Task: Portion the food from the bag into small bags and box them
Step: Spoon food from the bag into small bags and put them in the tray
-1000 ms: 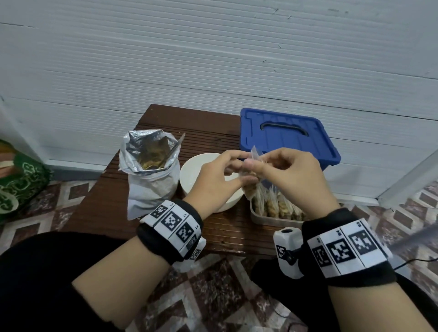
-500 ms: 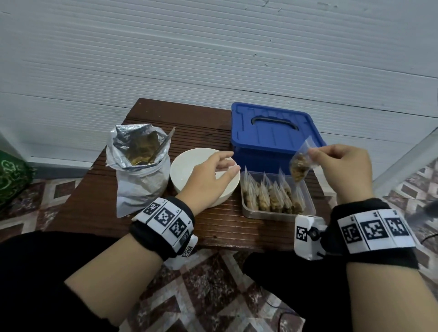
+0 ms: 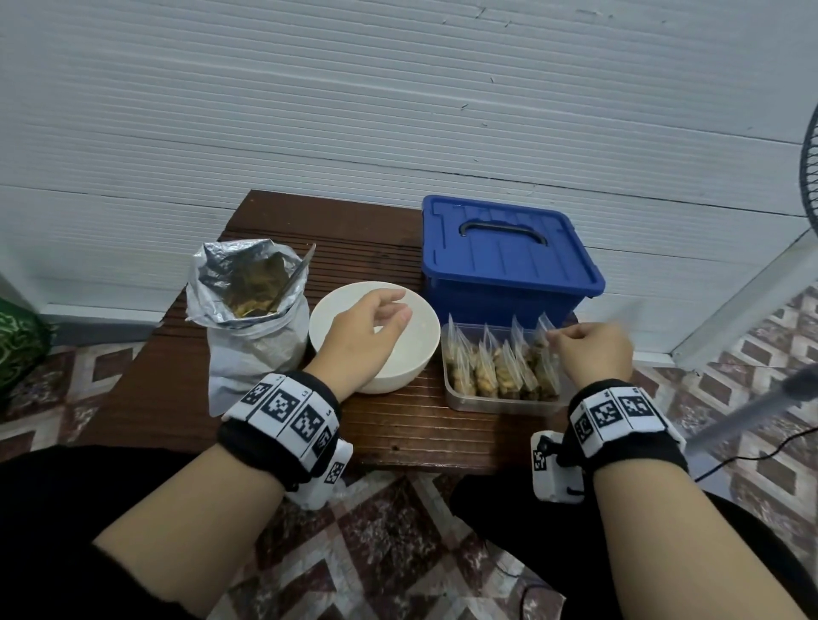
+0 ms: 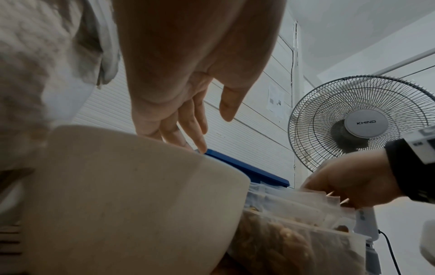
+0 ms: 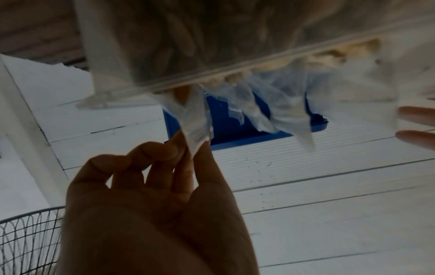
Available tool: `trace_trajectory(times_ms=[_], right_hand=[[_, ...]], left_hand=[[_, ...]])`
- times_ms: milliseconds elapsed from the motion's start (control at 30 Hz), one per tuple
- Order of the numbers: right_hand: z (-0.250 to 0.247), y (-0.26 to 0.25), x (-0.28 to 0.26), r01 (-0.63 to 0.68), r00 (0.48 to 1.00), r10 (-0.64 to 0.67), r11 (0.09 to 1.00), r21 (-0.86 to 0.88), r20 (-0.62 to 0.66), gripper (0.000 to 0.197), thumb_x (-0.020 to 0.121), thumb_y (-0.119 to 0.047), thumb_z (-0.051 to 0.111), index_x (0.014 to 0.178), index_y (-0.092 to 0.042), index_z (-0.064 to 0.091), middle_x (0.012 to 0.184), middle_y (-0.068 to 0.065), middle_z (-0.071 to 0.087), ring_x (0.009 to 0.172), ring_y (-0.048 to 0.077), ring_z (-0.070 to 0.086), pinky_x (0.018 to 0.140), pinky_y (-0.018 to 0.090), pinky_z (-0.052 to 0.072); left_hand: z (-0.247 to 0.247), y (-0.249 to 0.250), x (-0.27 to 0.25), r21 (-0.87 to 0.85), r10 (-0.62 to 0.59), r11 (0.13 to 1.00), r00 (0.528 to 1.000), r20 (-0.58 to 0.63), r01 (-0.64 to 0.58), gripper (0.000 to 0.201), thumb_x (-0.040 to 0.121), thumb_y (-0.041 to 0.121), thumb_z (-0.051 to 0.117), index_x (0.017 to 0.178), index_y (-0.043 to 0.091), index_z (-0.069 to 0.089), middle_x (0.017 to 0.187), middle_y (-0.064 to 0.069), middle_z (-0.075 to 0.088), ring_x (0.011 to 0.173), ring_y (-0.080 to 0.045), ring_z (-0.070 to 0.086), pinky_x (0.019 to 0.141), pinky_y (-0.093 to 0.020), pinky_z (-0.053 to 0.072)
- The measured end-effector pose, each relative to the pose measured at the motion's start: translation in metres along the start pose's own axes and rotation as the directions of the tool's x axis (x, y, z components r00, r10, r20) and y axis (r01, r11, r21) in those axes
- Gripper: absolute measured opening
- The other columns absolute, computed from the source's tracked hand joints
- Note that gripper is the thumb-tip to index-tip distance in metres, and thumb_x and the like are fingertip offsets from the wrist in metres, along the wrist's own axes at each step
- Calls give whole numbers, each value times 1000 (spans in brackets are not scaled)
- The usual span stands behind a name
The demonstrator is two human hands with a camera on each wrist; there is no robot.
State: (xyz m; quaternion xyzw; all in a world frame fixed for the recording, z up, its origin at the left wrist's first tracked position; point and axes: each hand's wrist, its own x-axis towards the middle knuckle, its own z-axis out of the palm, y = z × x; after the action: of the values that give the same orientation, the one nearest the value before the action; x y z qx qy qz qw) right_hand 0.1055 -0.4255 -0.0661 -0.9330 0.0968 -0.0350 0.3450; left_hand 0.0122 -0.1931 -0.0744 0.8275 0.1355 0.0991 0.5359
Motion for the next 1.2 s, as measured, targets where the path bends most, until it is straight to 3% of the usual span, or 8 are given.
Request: trace_trajectory(times_ms=[133,267,367,567,733,867,967,1200], right_hand=[[-2,0,-2,-8,999,4,996,86,40,11,87,-22,66,78,-18,72,80,2,63,81,17,55,73,29,41],[0,-1,-1,-11,999,7,994,105,33,16,85,-26,68,70,-26,64,80,-2,63,89,20,59,89,40,48],[2,-3,-1,-17,1000,15,995,100,20,10,84,-29,69,76,-26,64,86,-3,62,97,23,60,96,47,45],[3,-2,1,-29,999,32,992,123,-21,15,84,-31,69,95,-21,66,102,2,68,99,24,61,90,39,47],[5,-4,1,-17,999,22,987,162,-31,17,85,-32,68,97,-19,67,99,2,67,99,23,61,87,37,47],[6,-4,2,-19,999,25,983,182,-29,16,84,-34,69,93,-21,67,98,2,68,97,24,61,89,39,48],[5,-3,2,-8,999,14,979,203,-31,15,84,-34,69,91,-21,67,94,2,67,95,23,62,87,37,48],[9,-5,1,-20,1000,23,976,218,-10,11,83,-34,68,88,-23,67,94,1,68,95,23,62,87,36,48]], left_hand=[[-1,-2,2,5,-24,1000,1000,-1,24,35,97,30,53,131,22,53,124,5,60,109,-1,49,95,-20,34],[-2,-4,4,6,-34,999,999,-7,34,34,97,29,53,130,21,53,125,3,61,111,-3,51,96,-20,36],[-2,-8,5,17,-44,999,999,-14,44,34,97,26,54,130,19,54,124,2,61,116,-8,54,102,-25,39],[-4,-15,12,178,-36,983,999,9,34,37,92,17,62,129,14,55,126,-1,62,114,-11,56,103,-25,40],[1,-19,20,546,-153,835,982,108,70,61,86,35,70,140,20,46,139,0,52,127,-18,48,108,-38,37],[6,-16,29,705,-239,708,956,173,49,72,85,48,66,146,26,35,147,-1,43,134,-23,38,109,-40,33],[9,-16,35,741,-320,668,925,205,68,66,85,49,65,143,29,40,144,0,45,132,-22,40,107,-40,35],[14,-22,41,760,-312,645,934,172,75,46,82,36,73,125,24,60,125,2,60,117,-19,53,101,-38,43]])
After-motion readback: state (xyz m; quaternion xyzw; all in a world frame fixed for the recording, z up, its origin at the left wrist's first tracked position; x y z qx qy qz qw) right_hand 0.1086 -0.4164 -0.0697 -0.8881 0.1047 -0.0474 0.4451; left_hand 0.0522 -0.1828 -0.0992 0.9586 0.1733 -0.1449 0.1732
